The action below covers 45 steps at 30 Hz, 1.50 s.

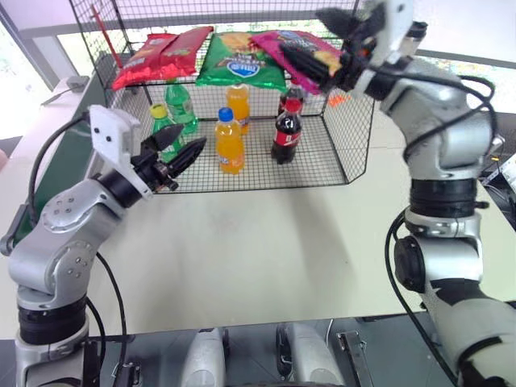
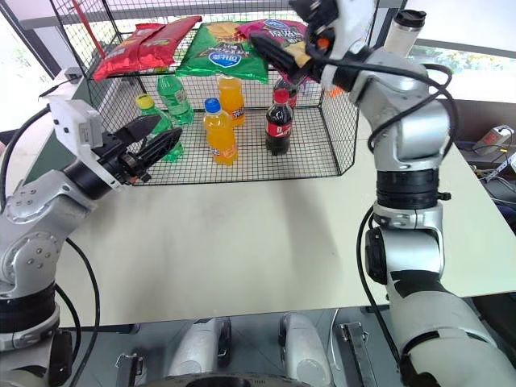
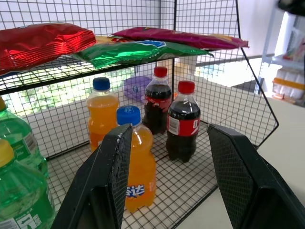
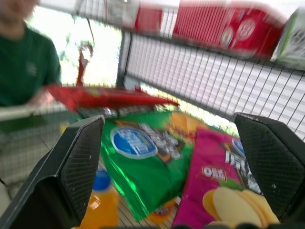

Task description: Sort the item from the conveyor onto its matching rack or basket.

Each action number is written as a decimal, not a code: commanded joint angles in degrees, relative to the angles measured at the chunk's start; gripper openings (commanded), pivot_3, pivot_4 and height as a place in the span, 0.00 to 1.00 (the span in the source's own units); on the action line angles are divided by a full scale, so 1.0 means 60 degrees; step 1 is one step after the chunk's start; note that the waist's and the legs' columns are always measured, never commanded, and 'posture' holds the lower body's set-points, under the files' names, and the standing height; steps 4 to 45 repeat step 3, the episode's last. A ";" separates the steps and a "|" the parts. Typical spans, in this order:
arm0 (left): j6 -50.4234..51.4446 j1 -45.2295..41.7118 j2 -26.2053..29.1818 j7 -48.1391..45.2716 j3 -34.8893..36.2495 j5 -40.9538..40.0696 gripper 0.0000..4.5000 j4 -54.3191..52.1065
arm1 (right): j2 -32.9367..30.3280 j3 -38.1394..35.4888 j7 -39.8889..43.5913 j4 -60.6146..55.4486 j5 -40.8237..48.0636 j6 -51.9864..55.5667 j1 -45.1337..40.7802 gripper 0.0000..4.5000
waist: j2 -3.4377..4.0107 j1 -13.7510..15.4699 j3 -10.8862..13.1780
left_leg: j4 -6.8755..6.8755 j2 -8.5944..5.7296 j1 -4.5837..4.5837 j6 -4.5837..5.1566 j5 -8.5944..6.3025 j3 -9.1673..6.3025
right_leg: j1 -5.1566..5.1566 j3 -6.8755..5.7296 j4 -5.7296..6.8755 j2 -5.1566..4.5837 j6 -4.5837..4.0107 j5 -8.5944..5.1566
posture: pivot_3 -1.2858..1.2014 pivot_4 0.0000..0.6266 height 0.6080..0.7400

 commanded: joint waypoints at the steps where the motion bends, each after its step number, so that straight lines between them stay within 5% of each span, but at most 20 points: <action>1: 0.0197 0.0341 0.0347 -0.0098 0.0552 -0.0512 0.58 -0.0578 | -0.0734 -0.1258 0.0237 -0.1603 0.1665 0.1251 0.1058 1.00 | 0.0000 0.0005 0.0000 | 0.0001 -0.0002 0.0001 0.0001 -0.0001 -0.0005 | 0.0005 0.0000 -0.0001 -0.0001 0.0001 -0.0001 | 0.52 0.24 1.00; 3: 0.0350 0.0620 0.0518 -0.0090 0.0683 -0.0676 0.58 -0.0682 | -0.1057 -0.1465 0.0284 -0.2344 0.2279 0.1809 0.1985 1.00 | 0.0000 -0.0011 0.0000 | 0.0002 -0.0003 0.0006 0.0002 -0.0001 -0.0006 | 0.0009 0.0000 -0.0002 -0.0001 -0.0001 -0.0001 | 0.52 0.24 1.00; 45: 0.0350 0.0620 0.0518 -0.0090 0.0683 -0.0676 0.58 -0.0682 | -0.1057 -0.1465 0.0284 -0.2344 0.2279 0.1809 0.1985 1.00 | 0.0000 -0.0011 0.0000 | 0.0002 -0.0003 0.0006 0.0002 -0.0001 -0.0006 | 0.0009 0.0000 -0.0002 -0.0001 -0.0001 -0.0001 | 0.52 0.24 1.00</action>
